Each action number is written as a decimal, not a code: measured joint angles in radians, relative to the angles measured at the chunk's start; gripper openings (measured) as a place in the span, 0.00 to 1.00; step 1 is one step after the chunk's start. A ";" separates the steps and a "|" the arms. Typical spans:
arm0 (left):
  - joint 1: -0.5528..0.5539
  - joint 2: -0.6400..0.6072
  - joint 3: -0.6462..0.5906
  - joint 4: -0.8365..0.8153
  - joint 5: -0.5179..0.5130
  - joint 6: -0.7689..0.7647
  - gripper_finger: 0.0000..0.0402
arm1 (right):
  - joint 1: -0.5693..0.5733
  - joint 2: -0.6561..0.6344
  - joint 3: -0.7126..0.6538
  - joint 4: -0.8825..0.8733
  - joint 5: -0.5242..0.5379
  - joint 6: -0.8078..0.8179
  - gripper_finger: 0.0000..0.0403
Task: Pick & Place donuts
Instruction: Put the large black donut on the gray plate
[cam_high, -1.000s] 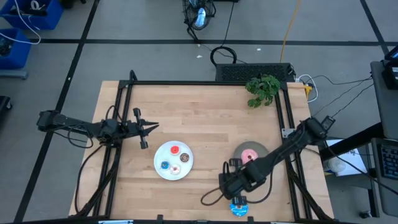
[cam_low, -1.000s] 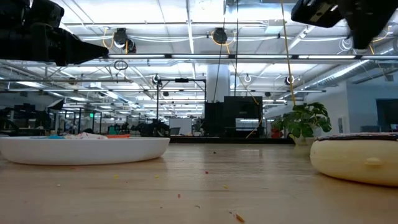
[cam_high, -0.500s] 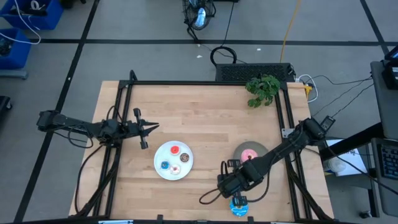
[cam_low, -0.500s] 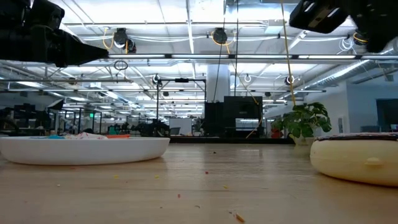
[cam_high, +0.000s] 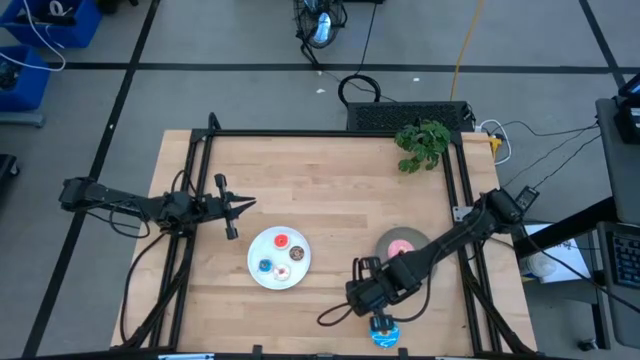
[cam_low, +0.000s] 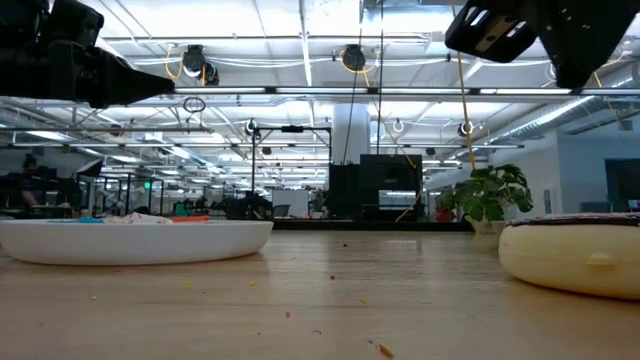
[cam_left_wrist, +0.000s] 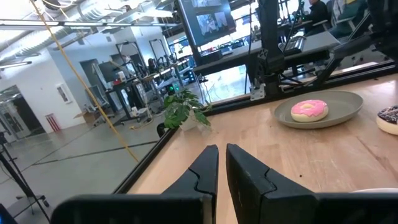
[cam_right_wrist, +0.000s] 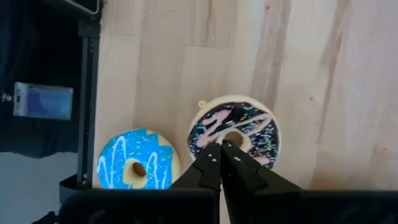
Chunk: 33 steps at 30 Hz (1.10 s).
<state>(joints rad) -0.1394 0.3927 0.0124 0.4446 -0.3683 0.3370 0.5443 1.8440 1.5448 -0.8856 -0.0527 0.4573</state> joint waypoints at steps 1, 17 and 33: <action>0.000 0.000 0.000 0.000 0.000 0.000 0.09 | 0.001 0.000 0.000 -0.001 -0.001 0.000 0.00; 0.000 0.000 0.000 0.000 0.000 0.000 0.09 | -0.009 0.000 0.000 -0.002 0.048 -0.015 0.00; 0.000 0.000 0.000 0.000 0.000 -0.001 0.09 | -0.017 0.000 -0.001 -0.001 0.184 -0.096 0.37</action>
<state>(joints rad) -0.1394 0.3926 0.0122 0.4448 -0.3683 0.3364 0.5269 1.8442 1.5436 -0.8867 0.1310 0.3614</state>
